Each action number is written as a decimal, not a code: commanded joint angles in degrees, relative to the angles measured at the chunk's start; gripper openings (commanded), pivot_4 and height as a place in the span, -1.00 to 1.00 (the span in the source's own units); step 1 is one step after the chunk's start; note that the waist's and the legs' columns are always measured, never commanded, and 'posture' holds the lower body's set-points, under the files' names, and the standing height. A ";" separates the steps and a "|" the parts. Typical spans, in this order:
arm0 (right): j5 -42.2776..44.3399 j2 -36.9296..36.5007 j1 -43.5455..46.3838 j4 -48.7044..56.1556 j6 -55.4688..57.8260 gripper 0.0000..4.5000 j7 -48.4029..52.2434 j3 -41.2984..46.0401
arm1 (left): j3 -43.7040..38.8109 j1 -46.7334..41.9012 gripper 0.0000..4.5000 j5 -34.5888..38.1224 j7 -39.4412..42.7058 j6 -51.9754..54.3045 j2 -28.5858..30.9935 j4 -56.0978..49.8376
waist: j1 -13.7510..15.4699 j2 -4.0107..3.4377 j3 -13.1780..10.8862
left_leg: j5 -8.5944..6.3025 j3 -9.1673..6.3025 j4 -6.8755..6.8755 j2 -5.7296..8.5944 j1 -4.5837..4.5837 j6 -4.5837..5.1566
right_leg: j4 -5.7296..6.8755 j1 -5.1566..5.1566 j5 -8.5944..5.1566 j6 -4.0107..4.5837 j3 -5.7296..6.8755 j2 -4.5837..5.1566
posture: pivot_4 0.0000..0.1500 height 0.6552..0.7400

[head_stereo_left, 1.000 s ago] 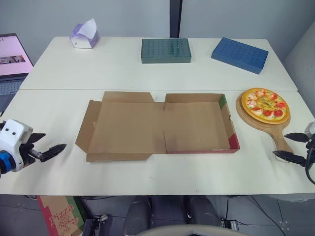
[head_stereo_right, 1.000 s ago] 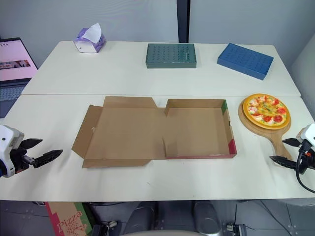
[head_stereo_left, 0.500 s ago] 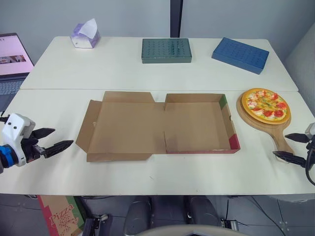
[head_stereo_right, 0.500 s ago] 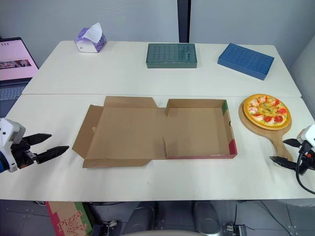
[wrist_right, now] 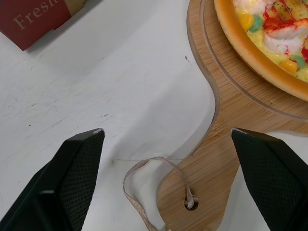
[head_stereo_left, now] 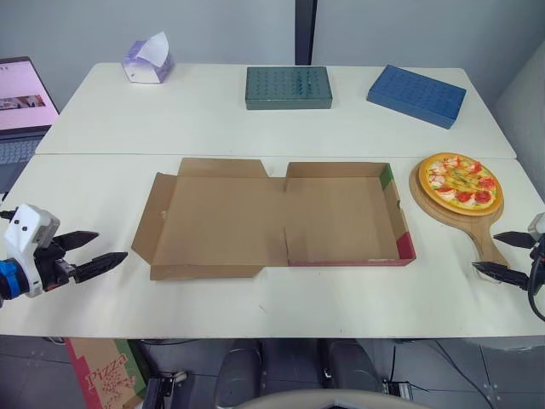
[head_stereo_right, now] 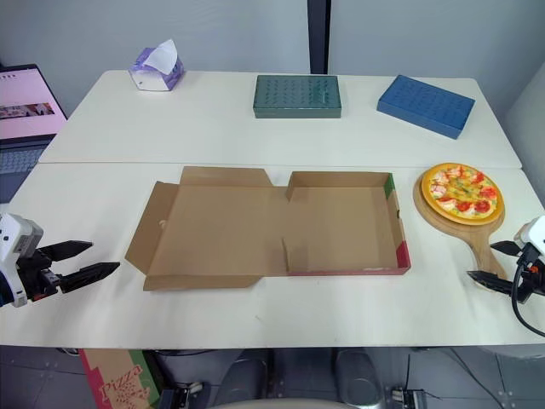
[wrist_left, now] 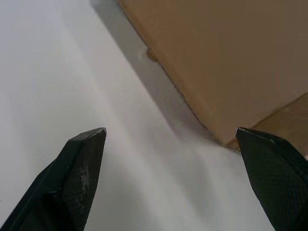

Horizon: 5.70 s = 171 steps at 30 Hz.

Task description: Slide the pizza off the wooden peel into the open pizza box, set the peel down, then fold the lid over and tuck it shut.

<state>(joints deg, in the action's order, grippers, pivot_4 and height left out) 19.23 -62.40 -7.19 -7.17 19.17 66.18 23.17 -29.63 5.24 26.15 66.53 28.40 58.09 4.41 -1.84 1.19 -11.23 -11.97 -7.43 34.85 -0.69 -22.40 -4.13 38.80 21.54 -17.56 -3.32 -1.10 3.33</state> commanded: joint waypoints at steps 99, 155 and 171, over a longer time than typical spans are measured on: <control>-2.76 -3.05 24.53 15.29 9.97 -0.29 -8.38 -9.28 | 19.96 -28.77 1.00 16.72 1.25 11.87 -3.84 -26.34 | -1.16 -0.40 -0.34 | 0.00 1.20 0.17 0.00 -0.32 0.03 | -0.01 0.81 0.53 -0.39 -1.38 -0.16 | 1.00 1.00; -5.24 10.28 16.02 17.46 25.12 -0.29 -21.99 6.98 | 28.12 -39.63 1.00 19.79 -4.45 14.34 -13.94 -29.82 | -1.00 -0.42 -0.33 | 0.00 1.22 0.34 0.02 -0.27 0.03 | 0.16 0.75 0.61 -0.35 -1.43 -0.17 | 1.00 1.00; -4.98 14.06 20.23 5.34 28.83 -0.29 -31.13 1.04 | 30.47 -43.10 1.00 19.70 -9.13 17.01 -17.65 -29.93 | -0.90 -0.42 -0.32 | 0.00 1.23 0.38 0.04 -0.29 0.03 | 0.14 0.74 0.63 -0.39 -1.46 -0.17 | 1.00 1.00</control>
<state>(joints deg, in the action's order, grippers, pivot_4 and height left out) 14.16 -47.33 11.71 -2.64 49.77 35.54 22.95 0.90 -36.82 45.32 57.91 45.73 40.60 -24.26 -2.74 0.76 -11.56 -11.97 -6.20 35.23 -0.65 -22.69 -4.09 38.94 22.29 -16.93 -3.71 -2.56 3.16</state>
